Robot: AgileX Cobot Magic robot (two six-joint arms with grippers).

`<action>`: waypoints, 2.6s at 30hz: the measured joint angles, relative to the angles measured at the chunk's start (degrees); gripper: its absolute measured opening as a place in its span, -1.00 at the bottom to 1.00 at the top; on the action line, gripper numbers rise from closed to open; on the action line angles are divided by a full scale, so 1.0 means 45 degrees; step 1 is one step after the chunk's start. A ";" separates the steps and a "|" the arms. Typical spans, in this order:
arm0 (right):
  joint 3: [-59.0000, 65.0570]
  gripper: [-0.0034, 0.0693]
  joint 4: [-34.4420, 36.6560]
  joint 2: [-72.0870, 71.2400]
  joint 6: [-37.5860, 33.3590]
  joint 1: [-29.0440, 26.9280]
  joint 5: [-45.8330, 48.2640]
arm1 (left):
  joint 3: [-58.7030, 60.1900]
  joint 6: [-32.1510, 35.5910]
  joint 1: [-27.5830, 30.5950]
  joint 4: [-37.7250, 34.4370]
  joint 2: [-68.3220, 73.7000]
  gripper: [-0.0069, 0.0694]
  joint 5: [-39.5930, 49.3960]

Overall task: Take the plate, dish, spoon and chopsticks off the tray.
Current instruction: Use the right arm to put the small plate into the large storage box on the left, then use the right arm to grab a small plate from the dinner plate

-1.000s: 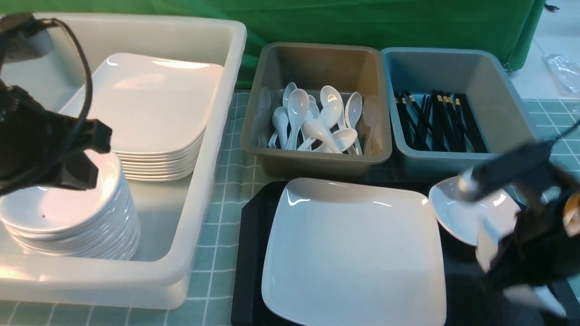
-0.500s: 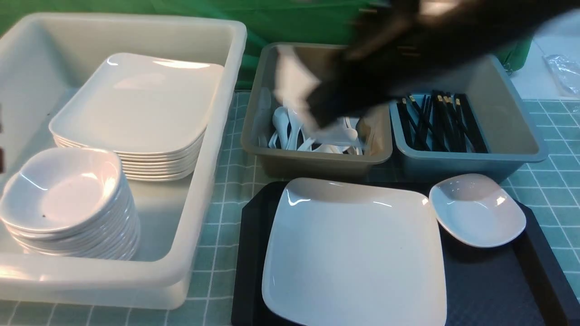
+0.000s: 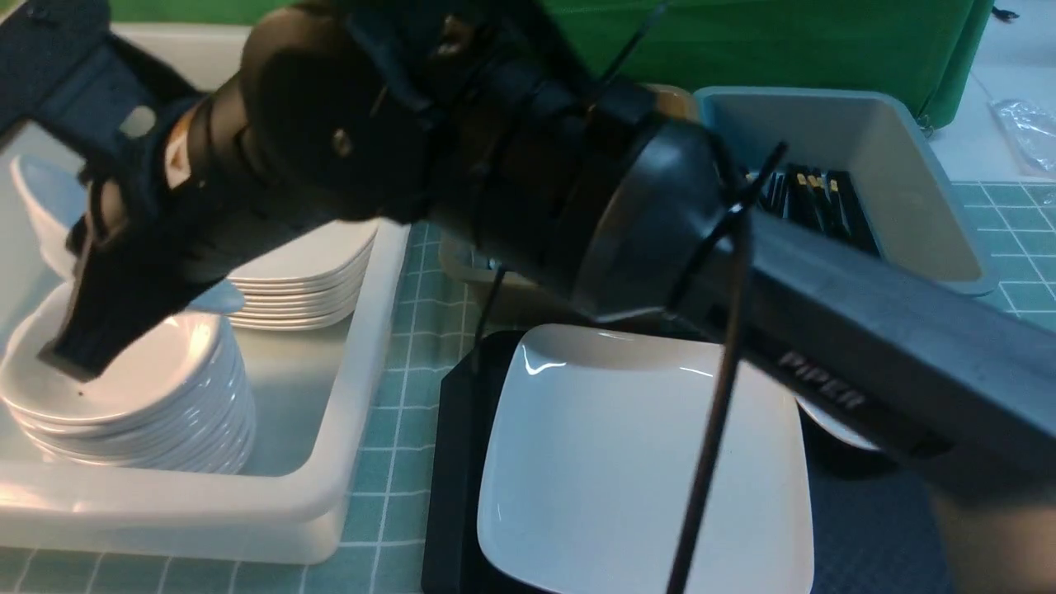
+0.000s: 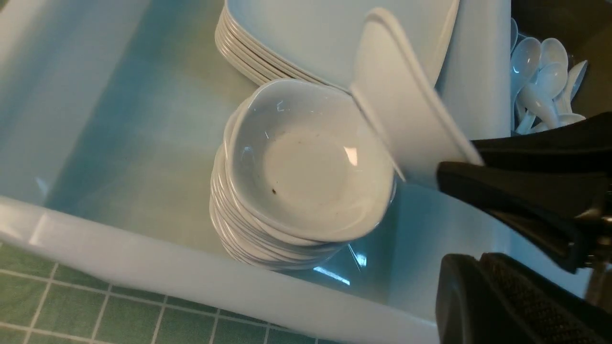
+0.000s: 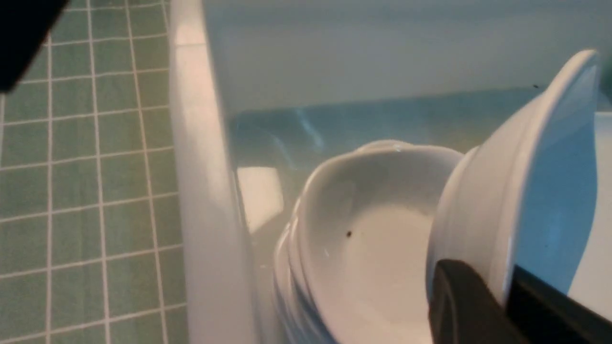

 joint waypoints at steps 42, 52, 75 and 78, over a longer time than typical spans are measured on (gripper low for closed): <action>0.8344 -0.76 -0.3919 -0.6102 0.4466 -0.8595 0.6476 | 0.0321 0.1322 -0.3442 -0.0672 0.2184 -0.79 0.0262; 1.4586 0.56 -0.3509 -0.6164 0.3361 -1.0282 0.1193 | 0.1290 0.1337 -0.4356 -0.0445 0.3160 -0.79 -0.0436; 1.4858 -0.39 -0.3688 -0.4939 0.2067 -1.0024 -0.1409 | 0.1375 0.1337 -0.4356 -0.0269 0.3160 -0.79 -0.1039; 1.4797 -0.43 -0.3688 -0.5390 0.2302 -0.9942 -0.0816 | 0.1375 0.1337 -0.4356 -0.0148 0.3160 -0.79 -0.1048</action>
